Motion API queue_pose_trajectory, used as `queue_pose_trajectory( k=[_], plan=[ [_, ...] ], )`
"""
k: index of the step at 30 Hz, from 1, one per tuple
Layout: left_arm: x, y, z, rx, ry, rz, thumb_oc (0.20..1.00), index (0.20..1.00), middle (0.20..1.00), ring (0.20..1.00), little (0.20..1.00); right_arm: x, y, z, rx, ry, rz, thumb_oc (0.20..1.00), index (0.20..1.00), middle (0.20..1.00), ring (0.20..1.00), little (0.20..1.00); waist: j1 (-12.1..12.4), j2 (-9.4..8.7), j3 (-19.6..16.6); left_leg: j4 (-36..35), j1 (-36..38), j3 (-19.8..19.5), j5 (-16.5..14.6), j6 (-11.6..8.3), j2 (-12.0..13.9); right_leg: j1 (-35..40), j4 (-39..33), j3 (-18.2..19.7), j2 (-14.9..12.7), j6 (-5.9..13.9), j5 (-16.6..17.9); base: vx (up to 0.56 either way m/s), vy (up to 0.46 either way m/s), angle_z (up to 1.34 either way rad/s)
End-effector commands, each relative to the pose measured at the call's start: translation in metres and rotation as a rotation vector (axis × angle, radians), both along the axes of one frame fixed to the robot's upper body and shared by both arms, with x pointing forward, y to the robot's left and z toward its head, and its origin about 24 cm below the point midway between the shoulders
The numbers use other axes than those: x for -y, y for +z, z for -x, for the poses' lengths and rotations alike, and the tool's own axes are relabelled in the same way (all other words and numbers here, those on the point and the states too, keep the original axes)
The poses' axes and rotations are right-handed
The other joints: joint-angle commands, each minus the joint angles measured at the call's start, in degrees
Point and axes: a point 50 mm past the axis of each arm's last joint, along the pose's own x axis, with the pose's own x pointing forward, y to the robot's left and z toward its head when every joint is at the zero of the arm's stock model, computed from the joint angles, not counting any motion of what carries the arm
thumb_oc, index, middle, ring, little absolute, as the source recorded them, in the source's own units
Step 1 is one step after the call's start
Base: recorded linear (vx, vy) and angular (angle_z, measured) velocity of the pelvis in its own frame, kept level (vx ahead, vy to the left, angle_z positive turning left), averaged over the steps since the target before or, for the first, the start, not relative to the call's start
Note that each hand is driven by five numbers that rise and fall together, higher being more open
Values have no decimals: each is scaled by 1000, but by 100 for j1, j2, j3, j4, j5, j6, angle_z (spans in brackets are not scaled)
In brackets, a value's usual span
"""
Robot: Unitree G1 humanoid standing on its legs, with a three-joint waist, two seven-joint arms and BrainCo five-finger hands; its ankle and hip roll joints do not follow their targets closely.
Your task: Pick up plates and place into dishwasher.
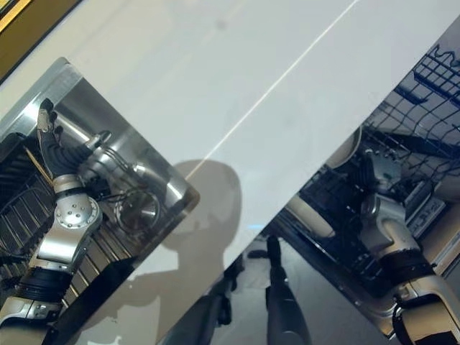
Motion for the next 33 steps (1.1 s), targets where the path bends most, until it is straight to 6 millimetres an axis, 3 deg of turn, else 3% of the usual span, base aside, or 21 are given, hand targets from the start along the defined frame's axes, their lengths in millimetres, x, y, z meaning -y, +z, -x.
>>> queue_pose_trajectory(
  k=[1, 11, 21, 29, 33],
  plan=[
    [-12, -16, 15, -2, 31, -7, 1000, 1000, 1000, 1000, 1000, 40, -26, 29, -90, -157, 39, 1000, 1000, 1000, 1000, 1000, -146, -151, -886, 428, -448, -177, -501, 114, -322, -29, 611, -311, -300, 451, -1018, 69, 12, 1],
    [-20, -44, 31, -107, 29, -8, 1000, 1000, 1000, 1000, 1000, 48, -71, 67, -168, -199, -18, 1000, 1000, 1000, 1000, 1000, -134, -403, -1444, 352, 123, -214, -637, 137, -285, 657, 341, -270, -247, 507, -1017, 93, -6, 2],
    [-30, -68, 45, -204, 39, -11, 1000, 1000, 1000, 1000, 1000, 44, -82, 87, -110, -204, -107, 1000, 1000, 1000, 1000, 1000, -149, -516, -1821, 397, 535, -256, -796, 165, -260, 1092, 259, -200, -209, 543, -1048, 86, 3, 2],
    [-35, -97, 66, -280, 74, 26, 1000, 1000, 1000, 1000, 1000, 27, -80, 104, 177, -191, -445, 1000, 1000, 1000, 1000, 1000, -273, -347, -1970, 551, 817, -270, -968, 201, -339, 1254, 419, -34, -271, 576, -1139, 93, 68, 0],
    [-31, -116, 78, -330, 71, 64, 1000, 1000, 1000, 1000, 1000, 18, -94, 114, 147, -194, -571, 1000, 1000, 1000, 1000, 1000, -386, -121, -1952, 621, 1007, -242, -1033, 235, -415, 1307, 571, 72, -369, 589, -1193, 135, 164, -3]
  ],
)
